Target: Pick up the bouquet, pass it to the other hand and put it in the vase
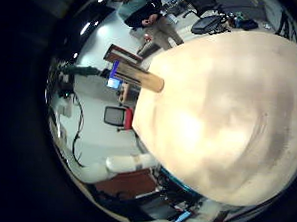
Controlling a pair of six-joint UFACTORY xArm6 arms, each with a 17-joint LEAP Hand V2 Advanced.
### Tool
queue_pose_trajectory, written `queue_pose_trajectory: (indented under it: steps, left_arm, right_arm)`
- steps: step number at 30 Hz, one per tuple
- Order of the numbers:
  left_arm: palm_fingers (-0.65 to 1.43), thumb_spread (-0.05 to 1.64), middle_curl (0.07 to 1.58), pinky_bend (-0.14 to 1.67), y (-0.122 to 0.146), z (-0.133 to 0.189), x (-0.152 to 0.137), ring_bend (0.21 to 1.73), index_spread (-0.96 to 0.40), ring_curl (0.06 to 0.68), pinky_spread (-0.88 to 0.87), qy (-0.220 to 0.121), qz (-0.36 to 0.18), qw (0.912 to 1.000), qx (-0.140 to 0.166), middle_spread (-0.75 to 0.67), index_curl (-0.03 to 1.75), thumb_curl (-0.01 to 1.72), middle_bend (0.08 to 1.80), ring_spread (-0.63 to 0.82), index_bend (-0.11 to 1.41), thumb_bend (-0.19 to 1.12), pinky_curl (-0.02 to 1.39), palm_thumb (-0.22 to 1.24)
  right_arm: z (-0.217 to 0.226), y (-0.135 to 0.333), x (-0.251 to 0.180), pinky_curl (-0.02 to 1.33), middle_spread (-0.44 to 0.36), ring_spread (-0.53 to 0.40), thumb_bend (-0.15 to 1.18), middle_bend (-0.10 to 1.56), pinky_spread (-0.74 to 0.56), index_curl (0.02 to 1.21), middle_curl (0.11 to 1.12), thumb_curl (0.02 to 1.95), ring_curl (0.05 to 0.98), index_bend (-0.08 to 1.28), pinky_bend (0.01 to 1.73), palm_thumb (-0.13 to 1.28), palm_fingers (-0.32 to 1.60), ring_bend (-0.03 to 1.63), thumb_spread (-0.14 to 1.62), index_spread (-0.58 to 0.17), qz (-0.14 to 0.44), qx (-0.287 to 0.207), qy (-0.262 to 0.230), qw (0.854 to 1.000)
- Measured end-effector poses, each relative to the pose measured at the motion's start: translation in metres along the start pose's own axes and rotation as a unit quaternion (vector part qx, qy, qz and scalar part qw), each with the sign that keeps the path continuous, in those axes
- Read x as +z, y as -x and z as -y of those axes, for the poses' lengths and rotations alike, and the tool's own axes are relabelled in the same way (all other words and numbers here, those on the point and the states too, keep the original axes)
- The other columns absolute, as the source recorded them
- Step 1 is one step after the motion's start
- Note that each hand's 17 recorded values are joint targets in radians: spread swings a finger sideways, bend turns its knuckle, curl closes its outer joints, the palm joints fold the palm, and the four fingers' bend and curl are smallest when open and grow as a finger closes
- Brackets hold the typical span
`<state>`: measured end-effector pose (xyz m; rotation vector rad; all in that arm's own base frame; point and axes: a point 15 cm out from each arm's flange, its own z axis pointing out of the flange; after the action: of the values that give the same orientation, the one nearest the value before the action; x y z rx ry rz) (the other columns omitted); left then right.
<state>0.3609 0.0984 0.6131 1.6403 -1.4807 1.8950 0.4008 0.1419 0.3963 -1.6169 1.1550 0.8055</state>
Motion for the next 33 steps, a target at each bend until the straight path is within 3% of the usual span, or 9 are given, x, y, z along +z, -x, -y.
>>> queue_pose_trajectory:
  steps: [23,27,28,30,31,32,33]
  left_arm:
    - [1.08,0.16,1.01,1.07,0.064,0.017,0.04,1.42,-0.74,0.574,-0.6,0.001,0.008,0.9995,-0.031,-0.52,1.47,0.91,1.09,-0.41,0.36,-0.02,0.68,1.1]
    - [1.08,0.17,1.01,1.07,0.092,0.015,0.044,1.42,-0.73,0.574,-0.6,-0.001,0.024,0.9988,-0.042,-0.52,1.48,0.91,1.09,-0.41,0.35,-0.03,0.68,1.08]
    - [1.04,0.22,1.01,1.09,0.103,0.013,0.044,1.4,-0.72,0.567,-0.61,-0.004,0.028,0.9983,-0.051,-0.52,1.48,0.89,1.07,-0.41,0.3,-0.06,0.68,1.02]
    - [0.95,0.22,0.99,1.07,0.127,0.0,0.047,1.32,-0.71,0.547,-0.63,0.009,0.029,0.9968,-0.074,-0.52,1.46,0.86,1.05,-0.44,0.25,-0.08,0.66,0.93]
    - [0.76,0.29,0.97,1.07,0.136,-0.006,0.049,1.24,-0.69,0.533,-0.65,0.019,0.029,0.9961,-0.08,-0.52,1.44,0.83,1.01,-0.47,0.17,-0.09,0.66,0.85]
    - [0.31,0.52,0.94,0.95,0.146,-0.012,0.049,1.11,-0.64,0.504,-0.61,0.031,0.03,0.9952,-0.088,-0.48,1.39,0.75,0.88,-0.42,0.14,-0.12,0.64,0.67]
    - [-0.33,0.66,0.84,0.69,0.157,-0.018,0.049,0.96,-0.52,0.466,-0.16,0.041,0.032,0.9941,-0.096,-0.19,1.31,0.65,0.53,-0.09,0.12,-0.12,0.61,0.51]
  right_arm:
    - [0.001,-0.005,0.001,0.32,0.075,0.173,-0.03,0.17,0.32,0.27,0.25,0.44,0.257,0.18,0.36,0.75,-0.01,0.29,0.95,-0.359,0.002,0.006,0.002,1.0]
    - [0.0,-0.008,0.002,0.32,0.075,0.173,-0.03,0.17,0.32,0.28,0.25,0.44,0.262,0.18,0.35,0.75,0.0,0.29,0.95,-0.354,0.004,0.008,0.003,1.0]
    - [0.0,-0.008,0.002,0.32,0.075,0.173,-0.03,0.17,0.32,0.29,0.25,0.44,0.262,0.18,0.35,0.75,0.0,0.29,0.95,-0.353,0.004,0.008,0.003,1.0]
    - [0.0,-0.009,0.002,0.32,0.075,0.173,-0.03,0.17,0.32,0.29,0.25,0.44,0.263,0.18,0.35,0.75,0.0,0.29,0.95,-0.351,0.004,0.008,0.003,1.0]
    - [0.0,-0.008,0.002,0.32,0.075,0.173,-0.03,0.17,0.32,0.29,0.25,0.44,0.264,0.18,0.35,0.75,0.0,0.29,0.95,-0.348,0.004,0.008,0.003,1.0]
    - [0.0,-0.008,0.002,0.32,0.075,0.172,-0.03,0.17,0.32,0.29,0.25,0.44,0.264,0.18,0.35,0.75,0.0,0.29,0.95,-0.344,0.004,0.008,0.003,1.0]
    - [0.0,-0.008,0.003,0.32,0.075,0.172,-0.03,0.17,0.32,0.3,0.25,0.44,0.264,0.18,0.35,0.75,0.0,0.29,0.95,-0.342,0.004,0.009,0.004,1.0]
